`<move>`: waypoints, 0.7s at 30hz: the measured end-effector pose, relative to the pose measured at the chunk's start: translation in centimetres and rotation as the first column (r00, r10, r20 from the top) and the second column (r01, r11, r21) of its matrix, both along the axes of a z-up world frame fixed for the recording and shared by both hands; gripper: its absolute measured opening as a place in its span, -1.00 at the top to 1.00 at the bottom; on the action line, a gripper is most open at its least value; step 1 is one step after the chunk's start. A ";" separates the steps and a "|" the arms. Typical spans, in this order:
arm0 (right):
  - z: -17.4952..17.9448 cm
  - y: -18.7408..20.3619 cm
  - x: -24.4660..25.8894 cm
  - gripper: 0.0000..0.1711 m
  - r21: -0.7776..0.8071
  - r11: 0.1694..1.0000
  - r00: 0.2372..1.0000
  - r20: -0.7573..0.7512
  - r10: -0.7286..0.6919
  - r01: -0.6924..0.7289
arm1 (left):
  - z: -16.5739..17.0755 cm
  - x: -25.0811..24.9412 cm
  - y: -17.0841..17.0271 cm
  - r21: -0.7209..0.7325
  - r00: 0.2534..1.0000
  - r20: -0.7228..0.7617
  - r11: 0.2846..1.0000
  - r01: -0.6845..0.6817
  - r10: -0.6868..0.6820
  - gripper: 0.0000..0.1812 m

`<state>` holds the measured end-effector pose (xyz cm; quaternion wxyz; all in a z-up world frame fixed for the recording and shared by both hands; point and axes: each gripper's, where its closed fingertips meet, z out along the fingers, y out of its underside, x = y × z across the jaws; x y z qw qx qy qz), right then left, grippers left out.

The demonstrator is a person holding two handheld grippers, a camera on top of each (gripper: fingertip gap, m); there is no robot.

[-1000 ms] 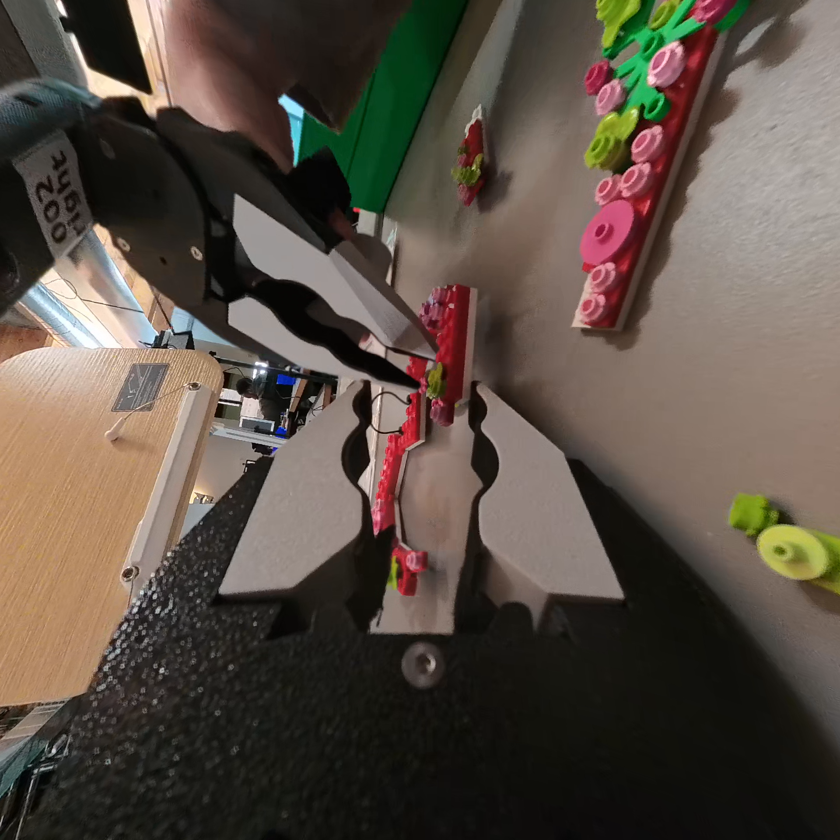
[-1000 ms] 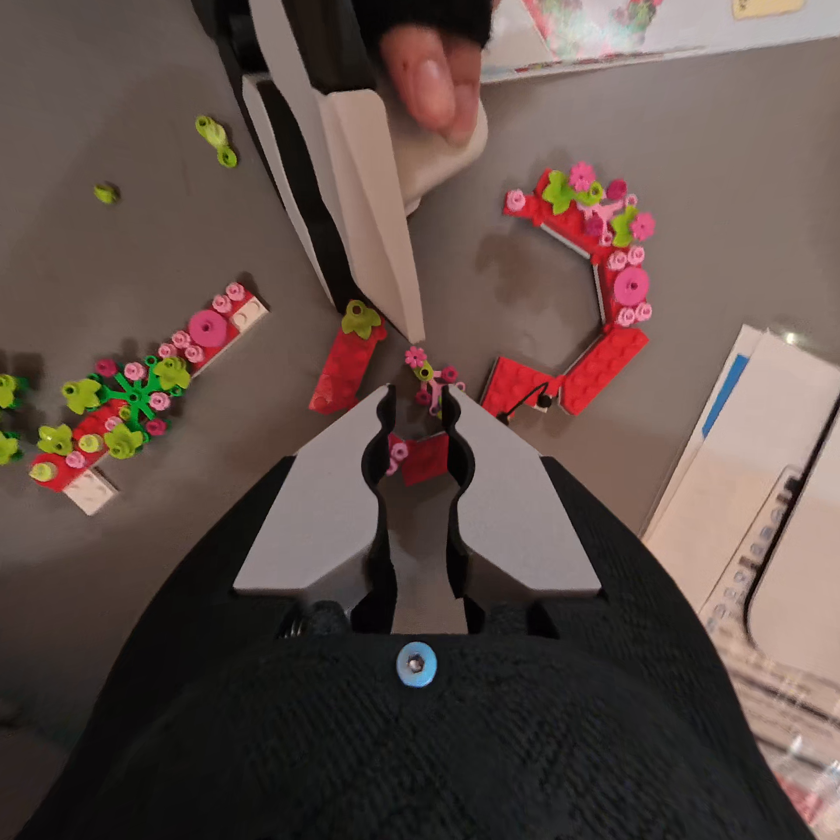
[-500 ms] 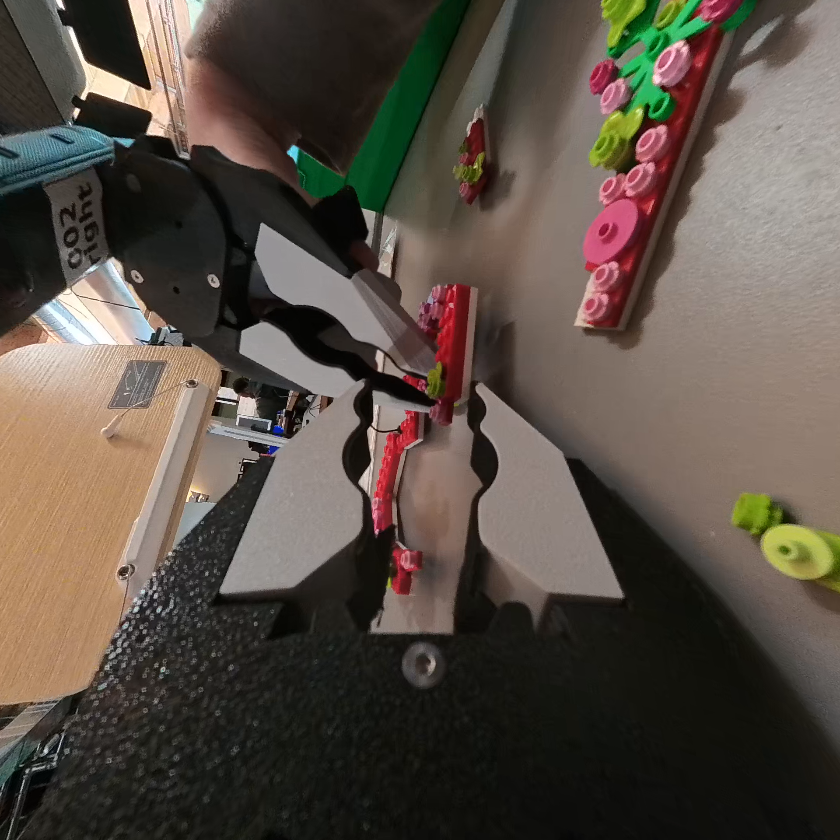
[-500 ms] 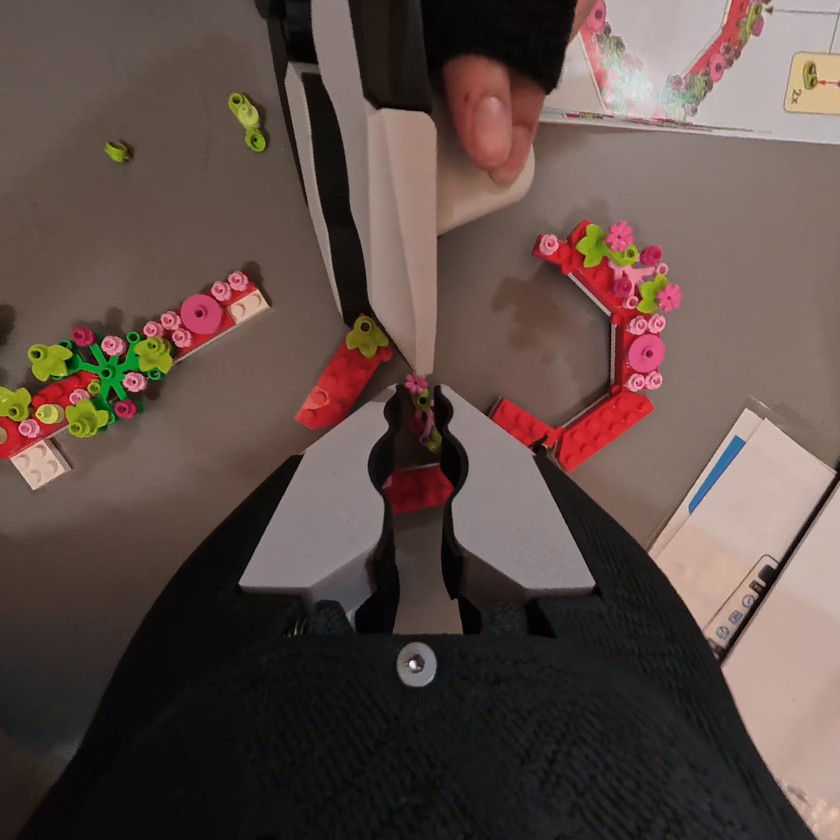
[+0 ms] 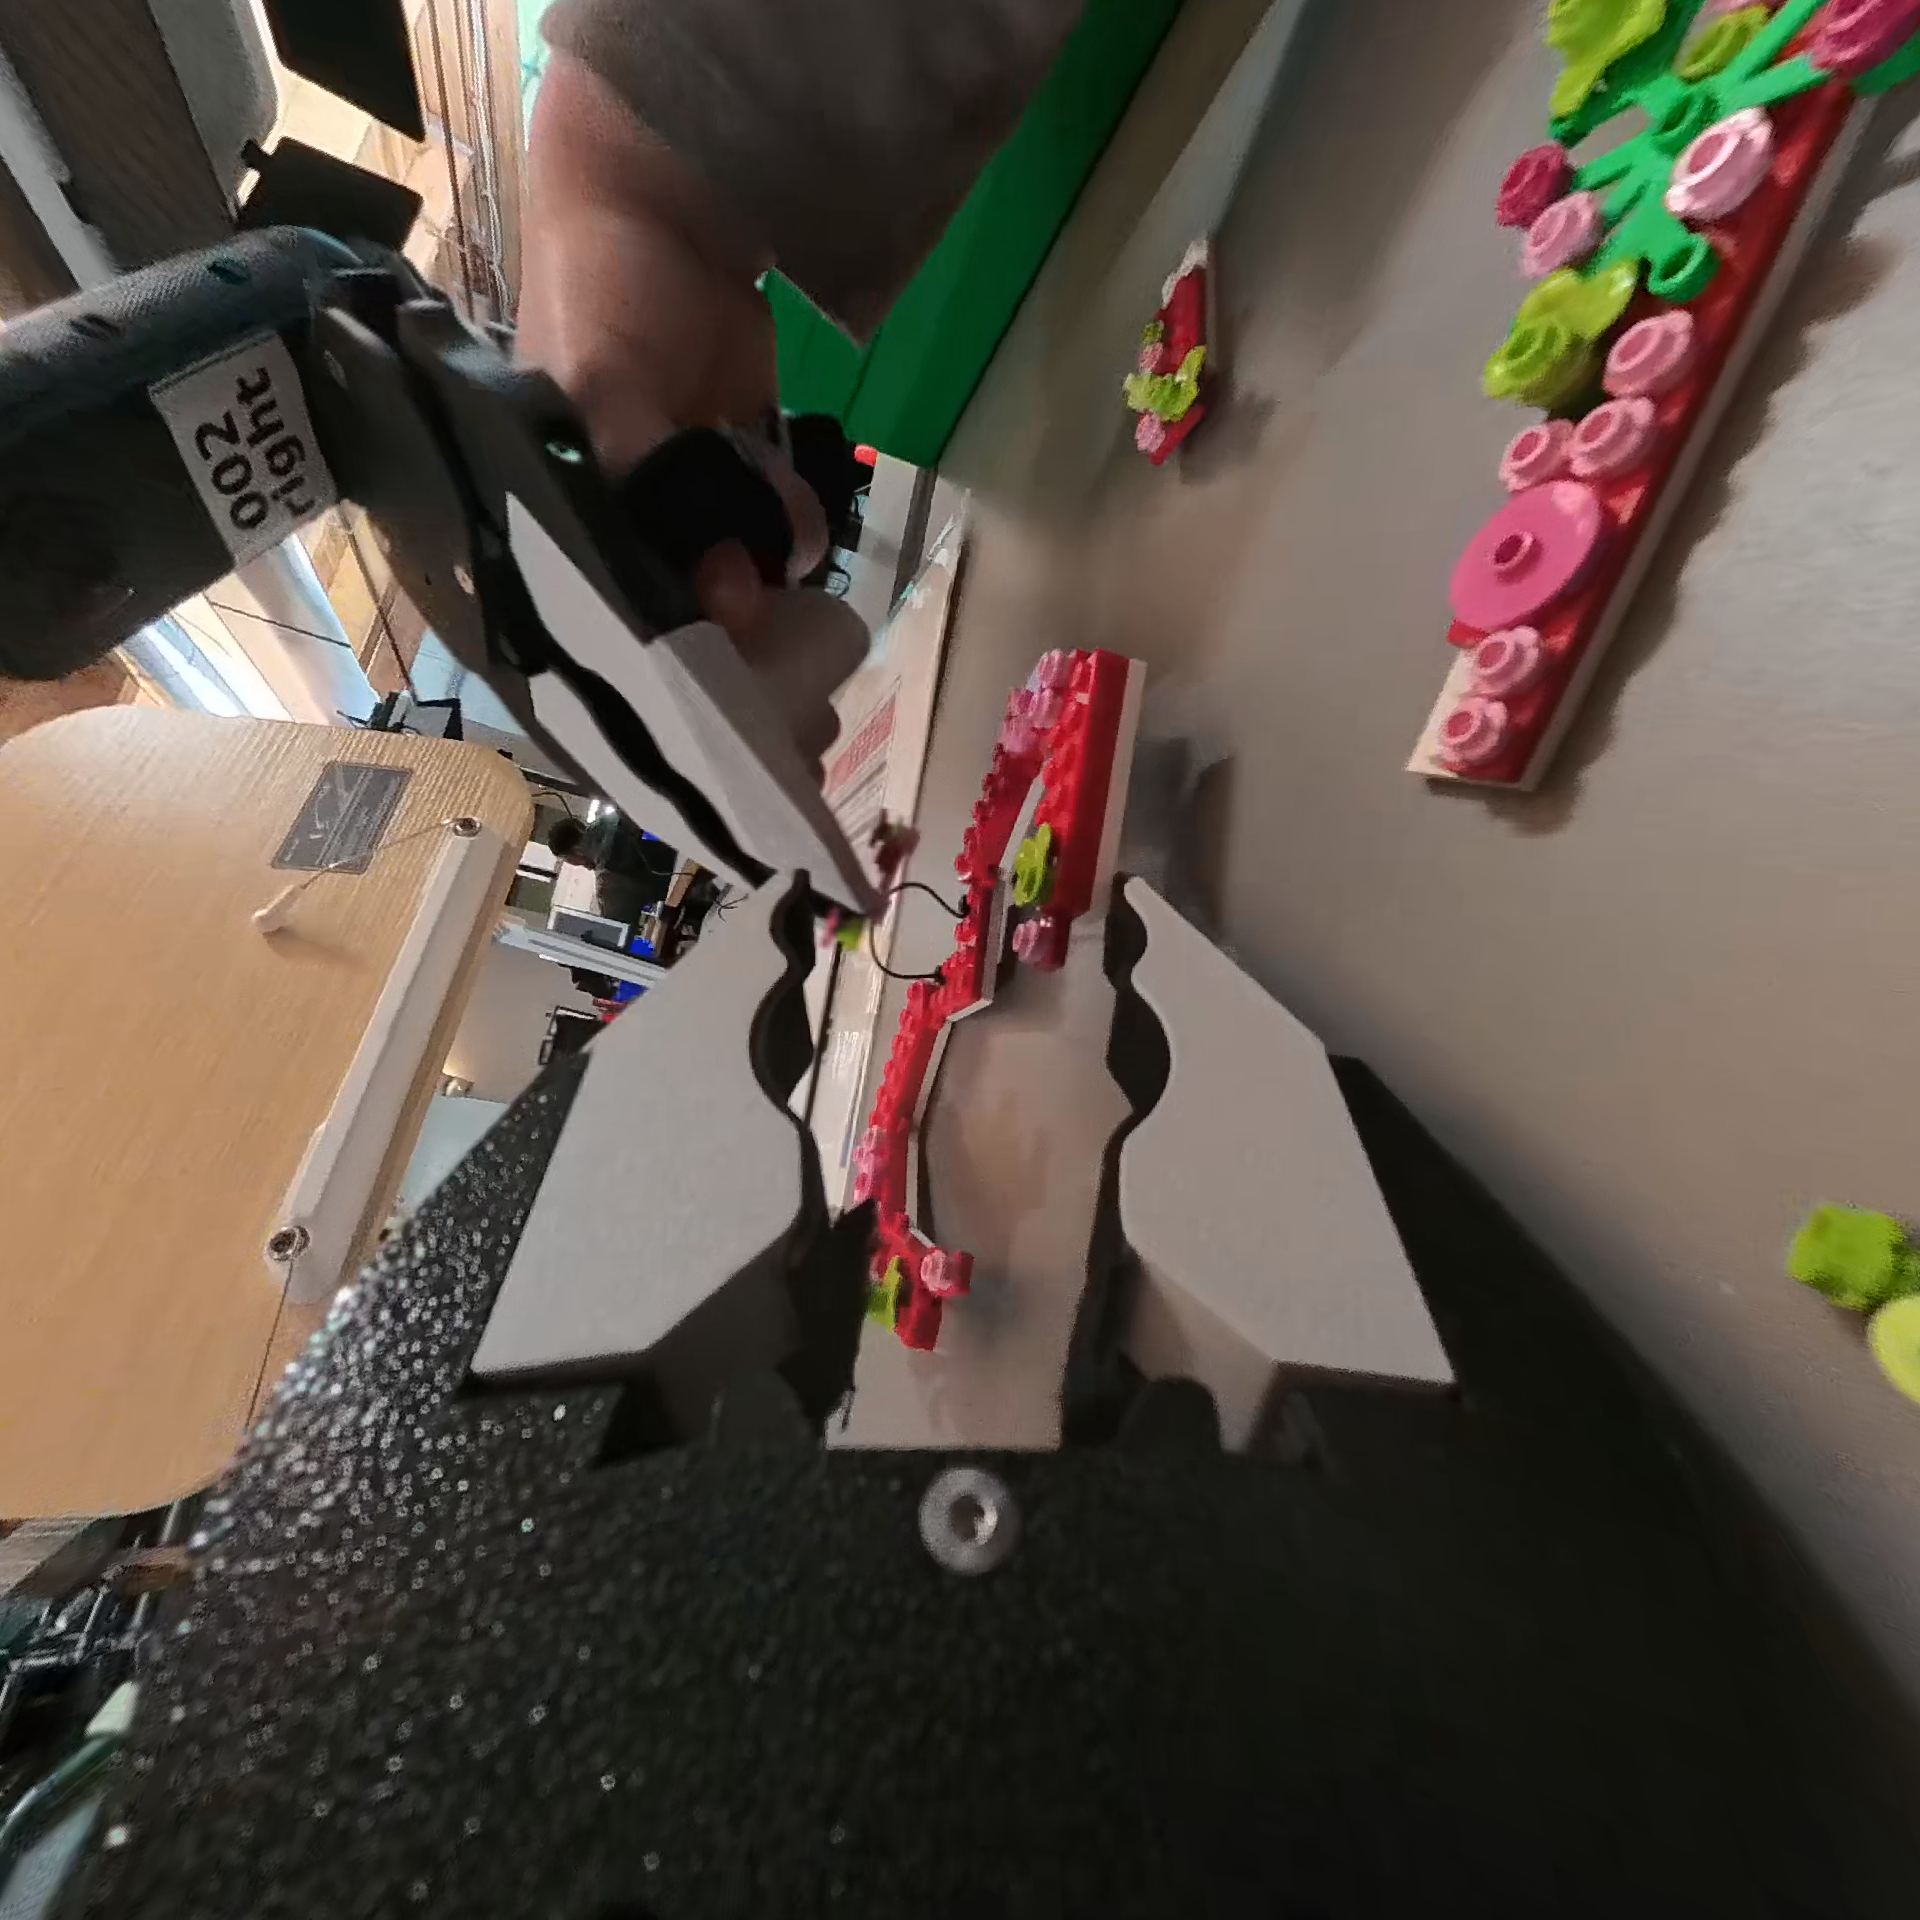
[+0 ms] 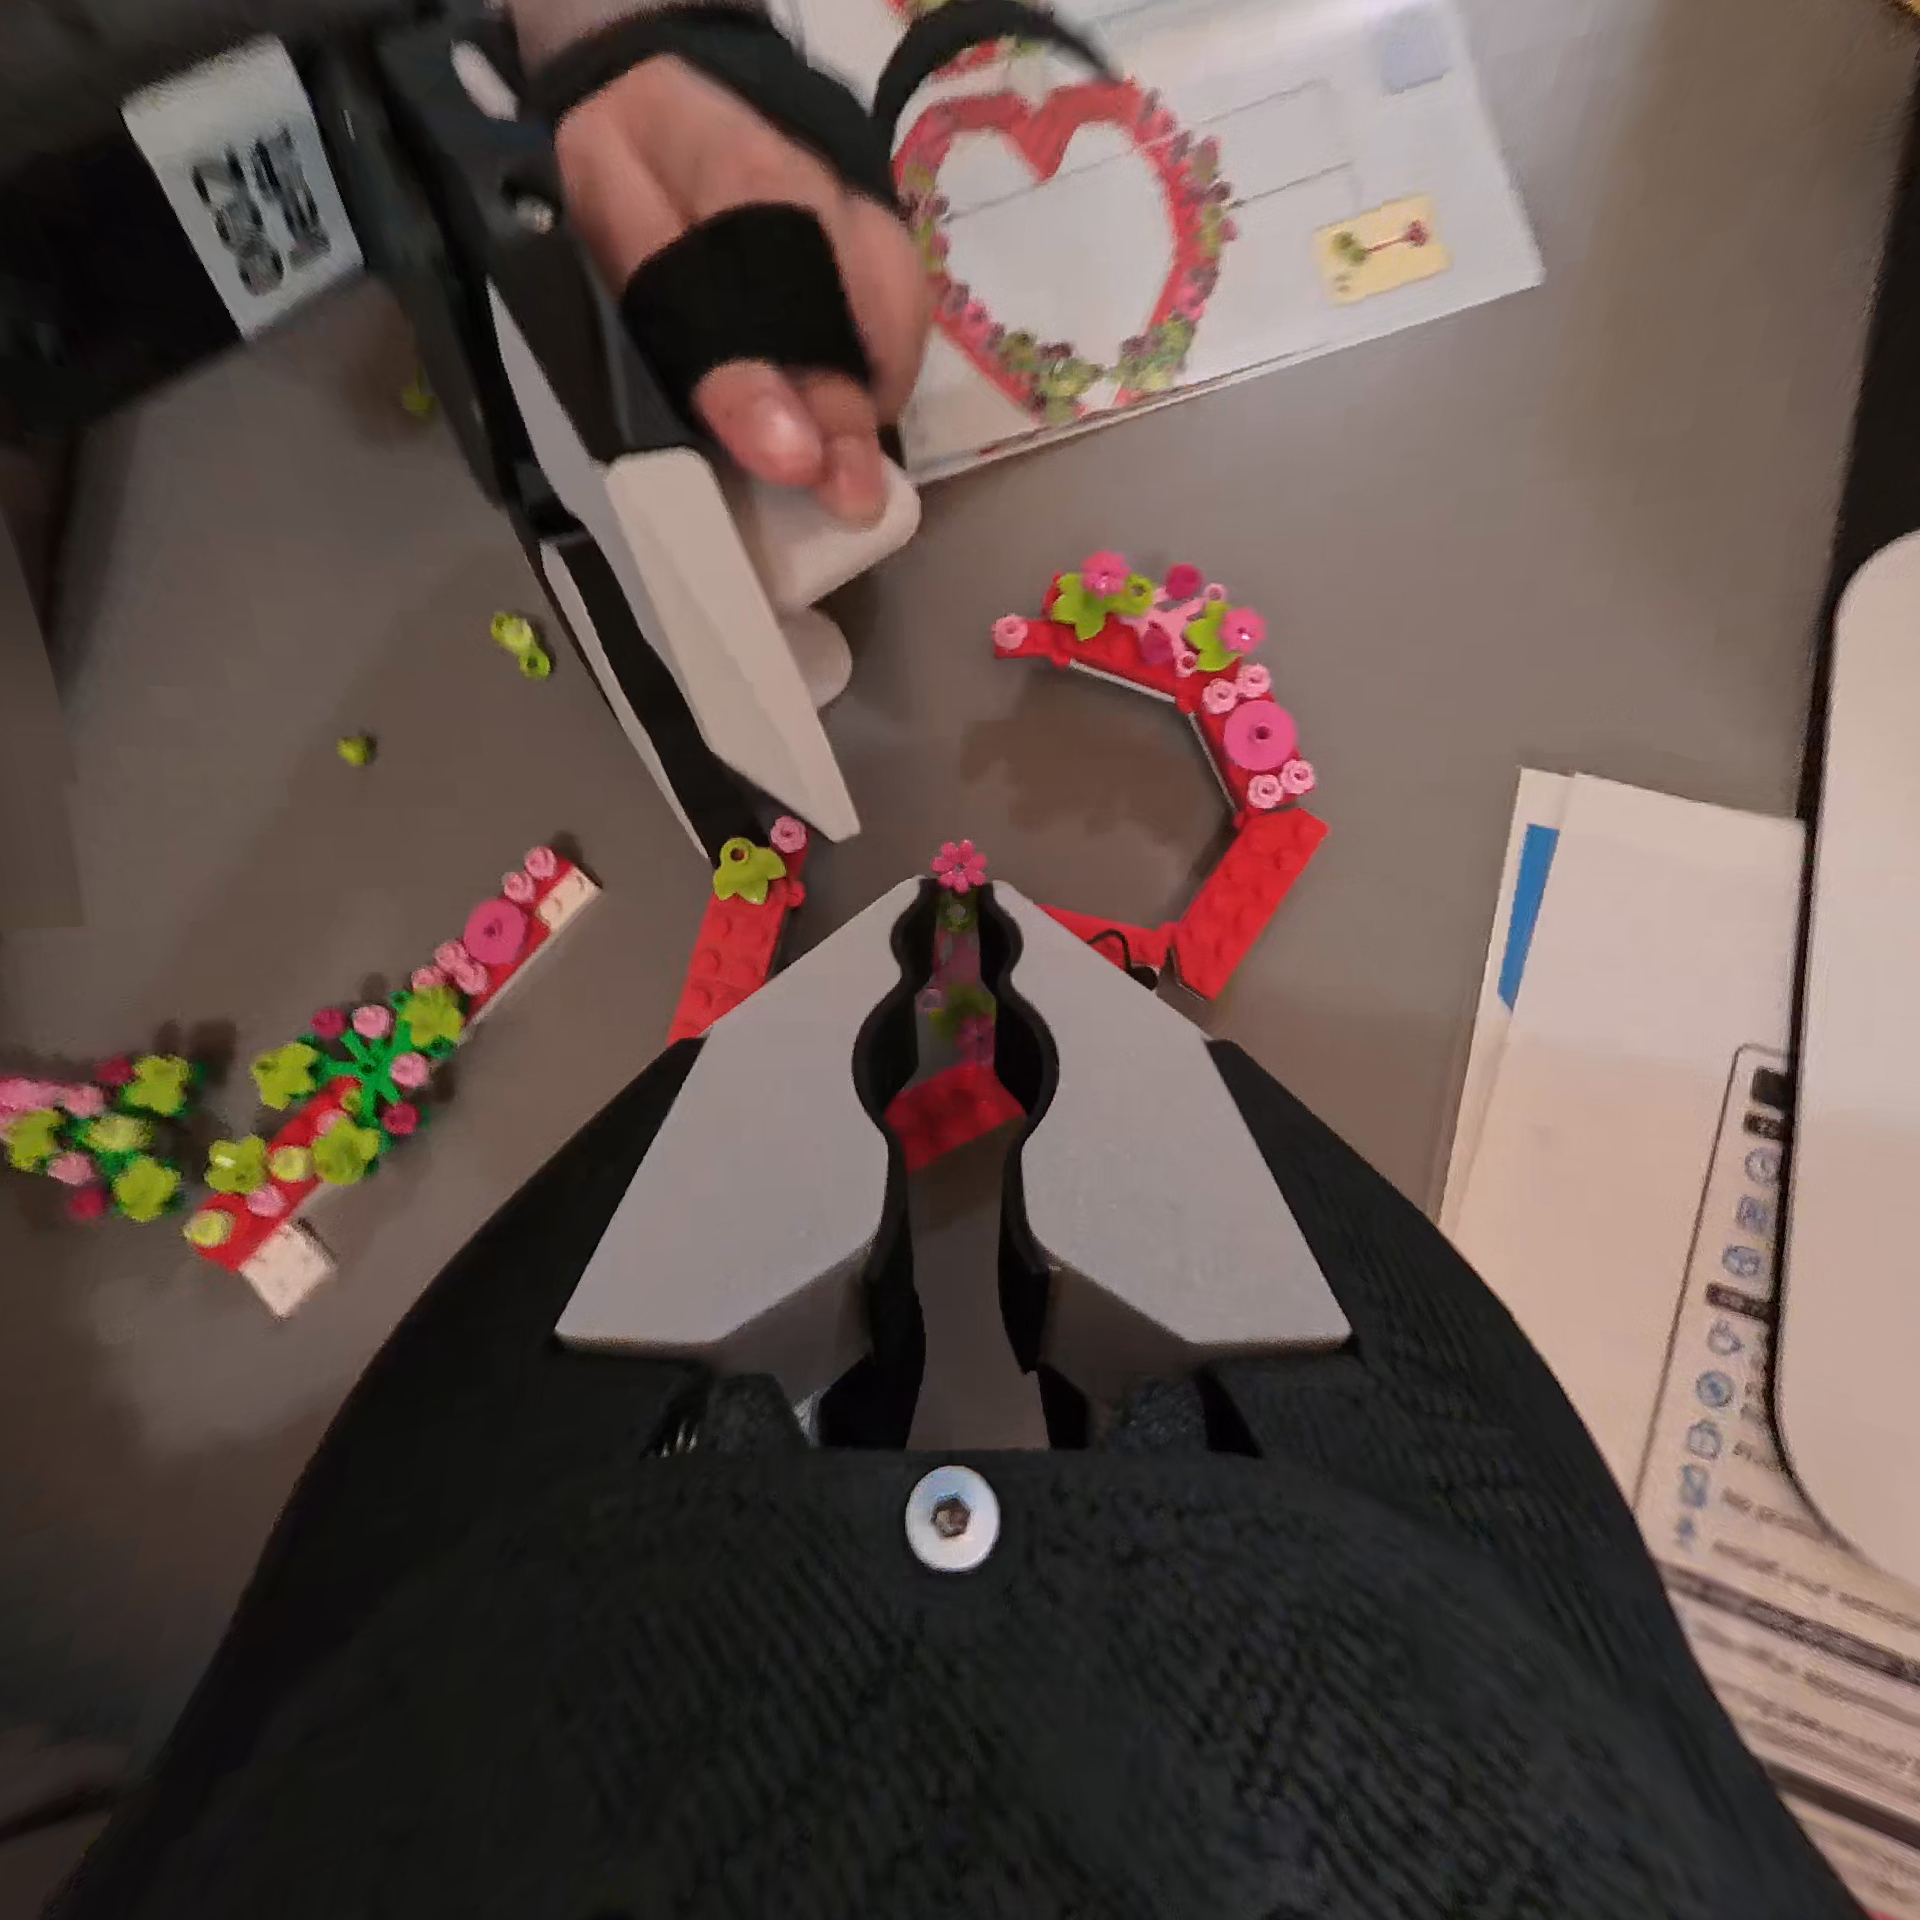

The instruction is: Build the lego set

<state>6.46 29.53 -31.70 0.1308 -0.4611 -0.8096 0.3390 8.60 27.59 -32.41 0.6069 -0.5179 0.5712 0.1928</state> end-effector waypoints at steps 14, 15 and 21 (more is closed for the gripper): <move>0.1 -3.1 2.6 0.93 -0.074 0.997 0.996 0.089 -0.009 0.016 | 0.0 0.2 0.1 -0.008 1.000 0.016 1.000 -0.001 0.001 0.43; -0.2 -3.4 2.5 0.93 -0.058 0.998 0.995 0.095 0.004 0.002 | 0.1 0.1 0.2 -0.011 1.000 0.023 1.000 -0.004 0.004 0.42; -0.6 -4.1 1.9 0.93 -0.018 1.000 0.995 0.097 0.018 -0.017 | 0.0 0.1 0.2 -0.019 1.000 0.022 1.000 -0.002 0.003 0.44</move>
